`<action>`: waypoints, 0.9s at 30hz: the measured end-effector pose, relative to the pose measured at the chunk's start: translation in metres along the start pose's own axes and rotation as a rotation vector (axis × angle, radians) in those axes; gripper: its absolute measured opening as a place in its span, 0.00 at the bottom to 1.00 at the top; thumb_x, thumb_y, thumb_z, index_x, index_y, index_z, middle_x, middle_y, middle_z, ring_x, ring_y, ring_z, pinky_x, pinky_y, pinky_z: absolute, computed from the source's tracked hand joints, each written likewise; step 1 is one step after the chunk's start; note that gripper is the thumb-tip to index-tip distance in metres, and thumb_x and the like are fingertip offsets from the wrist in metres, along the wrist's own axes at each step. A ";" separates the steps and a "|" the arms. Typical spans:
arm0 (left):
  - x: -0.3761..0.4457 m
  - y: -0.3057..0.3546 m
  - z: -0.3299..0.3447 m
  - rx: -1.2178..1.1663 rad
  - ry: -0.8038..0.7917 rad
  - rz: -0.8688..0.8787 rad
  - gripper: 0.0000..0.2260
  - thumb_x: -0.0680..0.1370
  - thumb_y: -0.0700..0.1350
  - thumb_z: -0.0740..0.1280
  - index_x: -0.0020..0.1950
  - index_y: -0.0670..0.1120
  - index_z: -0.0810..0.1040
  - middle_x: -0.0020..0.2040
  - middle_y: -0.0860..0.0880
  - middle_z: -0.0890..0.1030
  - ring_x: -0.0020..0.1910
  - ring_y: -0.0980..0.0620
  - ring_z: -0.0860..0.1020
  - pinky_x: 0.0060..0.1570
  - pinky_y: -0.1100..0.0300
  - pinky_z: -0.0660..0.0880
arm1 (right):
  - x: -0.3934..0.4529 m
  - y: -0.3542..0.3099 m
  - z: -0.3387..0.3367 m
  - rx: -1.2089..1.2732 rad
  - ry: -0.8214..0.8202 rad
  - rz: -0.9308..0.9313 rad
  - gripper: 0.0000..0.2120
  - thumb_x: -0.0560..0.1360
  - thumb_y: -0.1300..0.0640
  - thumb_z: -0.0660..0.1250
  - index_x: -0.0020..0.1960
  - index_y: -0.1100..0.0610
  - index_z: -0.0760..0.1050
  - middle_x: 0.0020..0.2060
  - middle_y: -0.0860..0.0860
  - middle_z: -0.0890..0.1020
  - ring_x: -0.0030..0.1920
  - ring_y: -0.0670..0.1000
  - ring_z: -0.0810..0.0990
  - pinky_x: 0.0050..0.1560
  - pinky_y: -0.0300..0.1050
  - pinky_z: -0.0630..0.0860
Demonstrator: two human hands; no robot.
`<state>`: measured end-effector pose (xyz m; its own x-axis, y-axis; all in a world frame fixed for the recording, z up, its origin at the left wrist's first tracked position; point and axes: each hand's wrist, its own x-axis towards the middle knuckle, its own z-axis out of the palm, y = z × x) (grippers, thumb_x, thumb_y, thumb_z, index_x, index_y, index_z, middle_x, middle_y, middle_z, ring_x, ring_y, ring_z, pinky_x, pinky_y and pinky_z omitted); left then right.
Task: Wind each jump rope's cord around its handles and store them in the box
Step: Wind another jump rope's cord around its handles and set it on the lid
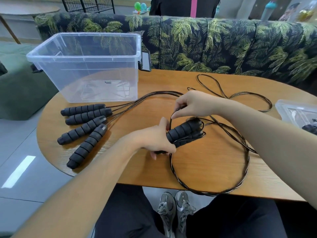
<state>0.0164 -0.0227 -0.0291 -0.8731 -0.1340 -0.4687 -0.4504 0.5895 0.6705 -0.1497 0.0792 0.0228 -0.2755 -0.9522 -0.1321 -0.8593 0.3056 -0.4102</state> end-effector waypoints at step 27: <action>-0.002 -0.025 0.020 -0.788 0.258 0.151 0.27 0.79 0.42 0.72 0.72 0.56 0.63 0.55 0.41 0.82 0.43 0.44 0.85 0.33 0.52 0.81 | -0.075 -0.006 0.077 0.126 0.236 0.002 0.11 0.81 0.40 0.59 0.50 0.45 0.75 0.29 0.50 0.77 0.28 0.50 0.73 0.31 0.45 0.70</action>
<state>0.0332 -0.0214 -0.0565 -0.9064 -0.3331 -0.2597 -0.2399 -0.1001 0.9656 -0.0910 0.1487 -0.0350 -0.3827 -0.9208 0.0755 -0.8023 0.2907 -0.5213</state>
